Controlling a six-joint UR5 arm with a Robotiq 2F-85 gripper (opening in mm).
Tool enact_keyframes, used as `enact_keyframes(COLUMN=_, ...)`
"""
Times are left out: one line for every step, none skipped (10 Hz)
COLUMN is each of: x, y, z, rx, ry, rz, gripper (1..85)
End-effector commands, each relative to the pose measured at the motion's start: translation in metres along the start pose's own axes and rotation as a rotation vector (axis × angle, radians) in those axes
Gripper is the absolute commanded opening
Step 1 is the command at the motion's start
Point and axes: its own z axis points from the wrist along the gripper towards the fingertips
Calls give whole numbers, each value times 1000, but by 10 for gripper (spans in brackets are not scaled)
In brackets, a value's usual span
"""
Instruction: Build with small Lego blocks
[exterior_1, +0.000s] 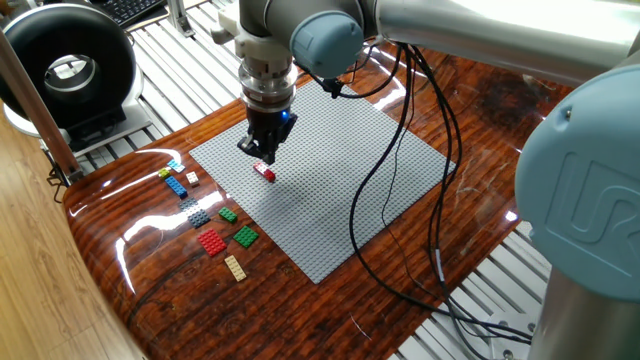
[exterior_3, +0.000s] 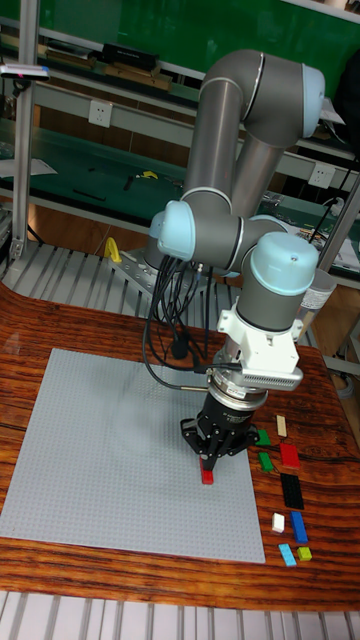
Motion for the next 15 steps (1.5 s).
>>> enact_keyframes(x=-2, y=2, z=2, rx=-12, ry=-5, rz=7, gripper=13)
enact_keyframes(x=-3, y=3, z=3, rx=-15, ry=-7, rz=6, gripper=13)
enact_keyframes(x=-5, y=5, z=3, rx=-19, ry=-11, rz=6, gripper=13)
enact_keyframes(x=-5, y=6, z=1, rx=-21, ry=-11, rz=5, gripper=13)
enact_keyframes(x=-5, y=5, z=-4, rx=-20, ry=-3, rz=3, gripper=13)
enact_keyframes(x=-5, y=3, z=-9, rx=-21, ry=3, rz=0, gripper=13)
enact_keyframes(x=-5, y=3, z=-8, rx=-29, ry=5, rz=3, gripper=13)
enact_keyframes(x=-5, y=5, z=-6, rx=-30, ry=1, rz=3, gripper=13)
enact_keyframes(x=-5, y=4, z=-6, rx=-25, ry=0, rz=3, gripper=13)
enact_keyframes(x=-5, y=4, z=-6, rx=-25, ry=0, rz=3, gripper=13)
enact_keyframes(x=-5, y=4, z=-7, rx=-25, ry=0, rz=3, gripper=13)
enact_keyframes(x=-5, y=3, z=-6, rx=-23, ry=0, rz=3, gripper=13)
enact_keyframes(x=-5, y=3, z=-6, rx=-23, ry=0, rz=3, gripper=13)
enact_keyframes(x=-4, y=5, z=-7, rx=-28, ry=1, rz=5, gripper=13)
enact_keyframes(x=-3, y=6, z=-9, rx=-30, ry=2, rz=6, gripper=13)
